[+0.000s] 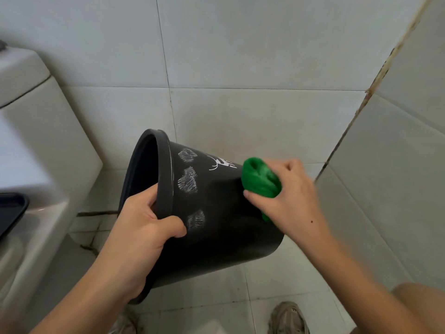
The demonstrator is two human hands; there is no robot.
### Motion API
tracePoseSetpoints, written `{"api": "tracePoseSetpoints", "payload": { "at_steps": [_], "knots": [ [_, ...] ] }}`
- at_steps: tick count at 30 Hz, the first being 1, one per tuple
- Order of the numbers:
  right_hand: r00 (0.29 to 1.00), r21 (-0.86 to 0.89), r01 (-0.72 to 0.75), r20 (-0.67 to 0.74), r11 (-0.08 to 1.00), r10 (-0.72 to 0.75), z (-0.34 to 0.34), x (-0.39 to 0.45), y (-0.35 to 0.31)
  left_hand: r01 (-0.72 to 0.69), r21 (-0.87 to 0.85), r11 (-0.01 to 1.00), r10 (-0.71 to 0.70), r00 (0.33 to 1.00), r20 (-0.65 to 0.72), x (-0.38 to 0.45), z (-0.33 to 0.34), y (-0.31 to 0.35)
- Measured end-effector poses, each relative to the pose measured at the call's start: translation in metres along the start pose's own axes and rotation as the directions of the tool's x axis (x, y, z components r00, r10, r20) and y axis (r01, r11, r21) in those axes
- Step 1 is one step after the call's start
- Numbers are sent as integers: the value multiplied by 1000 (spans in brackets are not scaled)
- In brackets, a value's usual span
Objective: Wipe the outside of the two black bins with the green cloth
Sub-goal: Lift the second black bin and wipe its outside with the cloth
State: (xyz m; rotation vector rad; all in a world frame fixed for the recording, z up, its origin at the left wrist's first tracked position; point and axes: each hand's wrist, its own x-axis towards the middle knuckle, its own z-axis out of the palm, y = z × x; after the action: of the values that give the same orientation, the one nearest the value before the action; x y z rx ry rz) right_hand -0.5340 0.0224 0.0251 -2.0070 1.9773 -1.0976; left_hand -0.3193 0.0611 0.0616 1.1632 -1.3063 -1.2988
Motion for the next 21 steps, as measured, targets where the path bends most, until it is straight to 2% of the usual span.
{"api": "tracePoseSetpoints", "payload": {
  "at_steps": [4,7,9,11,13,15,18,21],
  "knots": [
    [957,-210,169,267,963,-110,8,-12,-9,22,19,1000,-20,997,-68,3,-1,-3],
    [933,-203,238,321,950,-165,7,-18,-14,17,-3,1000,-17,992,-126,5,-6,-1],
    [963,-147,175,231,974,-138,9,-16,-13,3,2,1000,-3,992,-128,5,-8,0],
    [996,-33,89,29,995,-88,11,-9,-7,-11,-1,1000,11,992,-128,4,-10,0],
    [976,12,121,-187,993,-117,12,0,-1,-40,-33,999,35,992,-121,4,-12,0],
    [931,22,174,-330,985,-157,8,6,2,-55,-72,996,46,993,-111,3,-15,0],
    [894,25,256,-386,966,-227,6,7,0,-54,-109,993,43,994,-97,3,-13,-1],
    [889,143,376,-333,915,-313,14,-6,-13,-52,-147,988,40,996,-83,4,-4,-3]
  ]
}}
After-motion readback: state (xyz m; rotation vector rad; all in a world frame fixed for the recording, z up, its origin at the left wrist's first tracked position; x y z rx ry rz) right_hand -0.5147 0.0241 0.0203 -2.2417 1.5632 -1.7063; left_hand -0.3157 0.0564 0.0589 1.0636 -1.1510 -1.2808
